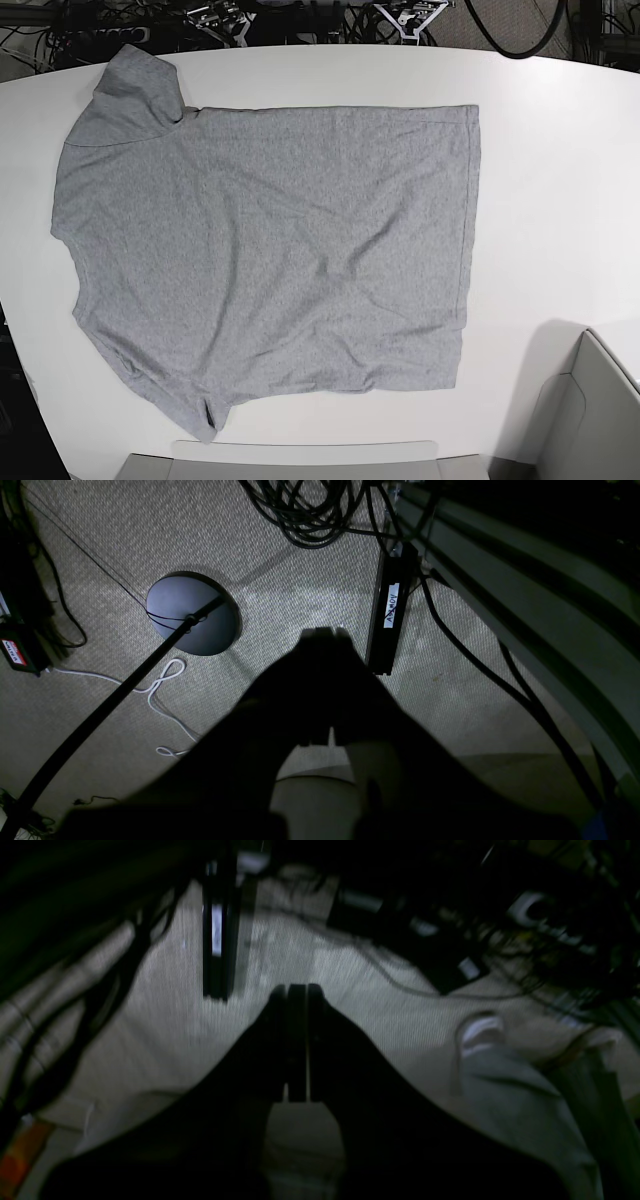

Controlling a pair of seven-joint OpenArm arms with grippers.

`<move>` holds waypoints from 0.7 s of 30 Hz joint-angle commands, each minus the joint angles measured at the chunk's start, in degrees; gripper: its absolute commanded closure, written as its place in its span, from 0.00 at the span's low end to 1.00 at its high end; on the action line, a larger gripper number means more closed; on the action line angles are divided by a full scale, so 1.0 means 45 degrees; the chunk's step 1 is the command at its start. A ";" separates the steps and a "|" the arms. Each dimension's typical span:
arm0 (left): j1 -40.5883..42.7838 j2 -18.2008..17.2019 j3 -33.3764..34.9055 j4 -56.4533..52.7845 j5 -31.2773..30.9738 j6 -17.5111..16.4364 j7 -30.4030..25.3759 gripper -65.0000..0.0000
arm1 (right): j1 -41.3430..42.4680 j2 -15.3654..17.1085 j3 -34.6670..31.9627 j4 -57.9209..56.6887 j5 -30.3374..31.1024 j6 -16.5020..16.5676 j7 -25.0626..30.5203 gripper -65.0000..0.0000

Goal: Fold the T-shirt properly

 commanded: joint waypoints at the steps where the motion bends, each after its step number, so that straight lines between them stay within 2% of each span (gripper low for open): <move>1: 0.0027 -0.0087 -0.0017 0.0013 0.0076 -0.0002 0.0007 1.00 | 0.0099 -0.0031 -0.0010 0.0046 0.0026 0.0003 0.0070 1.00; 4: -0.0032 -0.0302 -0.0017 0.0013 0.0076 0.0037 0.0007 1.00 | 0.0099 0.0067 -0.0010 0.0046 0.0026 0.0003 0.0070 1.00; 16: 0.0476 -0.0282 -0.0095 0.1302 0.0037 -0.0002 0.0007 1.00 | -0.0058 0.0301 0.0010 0.0574 0.0065 0.0003 0.0070 1.00; 21: 0.0222 -0.0302 -0.0095 0.1302 0.0037 -0.0002 0.0007 1.00 | -0.0253 0.0614 0.0693 0.0652 0.1472 0.0003 0.0852 1.00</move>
